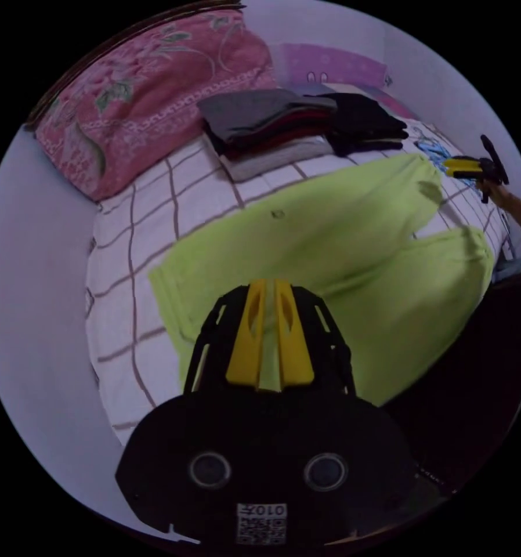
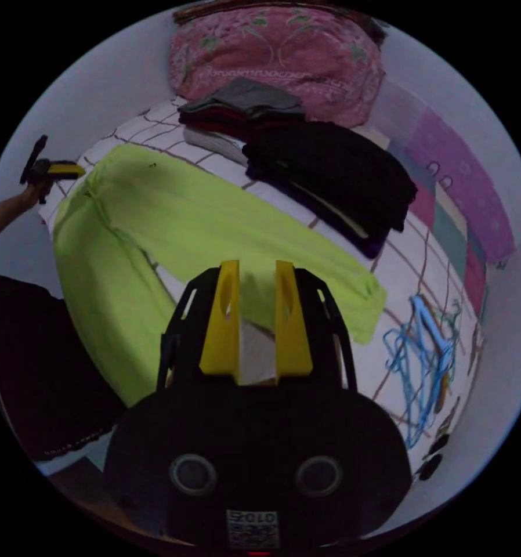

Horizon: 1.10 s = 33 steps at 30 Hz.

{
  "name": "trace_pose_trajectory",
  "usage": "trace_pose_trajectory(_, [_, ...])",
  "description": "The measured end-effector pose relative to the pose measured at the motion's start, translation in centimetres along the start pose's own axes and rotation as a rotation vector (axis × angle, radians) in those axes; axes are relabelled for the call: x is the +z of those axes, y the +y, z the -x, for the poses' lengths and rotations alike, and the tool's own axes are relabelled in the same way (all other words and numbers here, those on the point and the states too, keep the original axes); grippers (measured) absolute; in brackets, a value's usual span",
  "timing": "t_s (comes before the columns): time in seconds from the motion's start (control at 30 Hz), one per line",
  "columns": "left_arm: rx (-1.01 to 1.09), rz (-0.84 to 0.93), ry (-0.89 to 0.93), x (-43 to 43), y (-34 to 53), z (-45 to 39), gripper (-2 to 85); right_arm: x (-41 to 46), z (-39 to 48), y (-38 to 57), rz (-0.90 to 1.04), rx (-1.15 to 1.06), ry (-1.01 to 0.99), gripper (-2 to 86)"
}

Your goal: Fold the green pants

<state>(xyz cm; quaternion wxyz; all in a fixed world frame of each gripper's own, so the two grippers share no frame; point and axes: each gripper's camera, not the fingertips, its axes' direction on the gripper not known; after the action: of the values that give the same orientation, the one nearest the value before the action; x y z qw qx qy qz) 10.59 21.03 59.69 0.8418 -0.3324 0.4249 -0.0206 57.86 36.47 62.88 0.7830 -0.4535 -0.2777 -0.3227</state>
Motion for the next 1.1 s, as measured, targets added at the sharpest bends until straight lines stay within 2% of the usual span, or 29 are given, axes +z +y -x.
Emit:
trace_pose_trajectory(0.13, [0.123, 0.067, -0.037, 2.4, -6.4, 2.7, 4.4, 5.3, -1.8, -4.7, 0.120, -0.158, -0.024, 9.8])
trace_pose_trajectory(0.27, [0.262, 0.198, -0.107, 6.0, -10.9, 4.0, 5.5, 9.9, -2.9, -7.9, 0.191, -0.219, -0.038, 10.3])
trace_pose_trajectory(0.47, [0.396, 0.330, -0.073, 10.5, -14.4, 5.3, 6.0, 18.0, -2.7, -12.2, 0.324, -0.303, -0.008, 10.8])
trace_pose_trajectory(0.73, [0.543, 0.395, -0.036, 12.2, -14.6, 5.4, 5.7, 27.2, -0.6, -15.3, 0.505, -0.405, 0.005, 10.3])
trace_pose_trajectory(1.1, [0.649, 0.440, -0.009, 11.9, -12.4, 5.4, 2.4, 33.3, 0.0, -15.8, 0.545, -0.396, -0.020, 7.1])
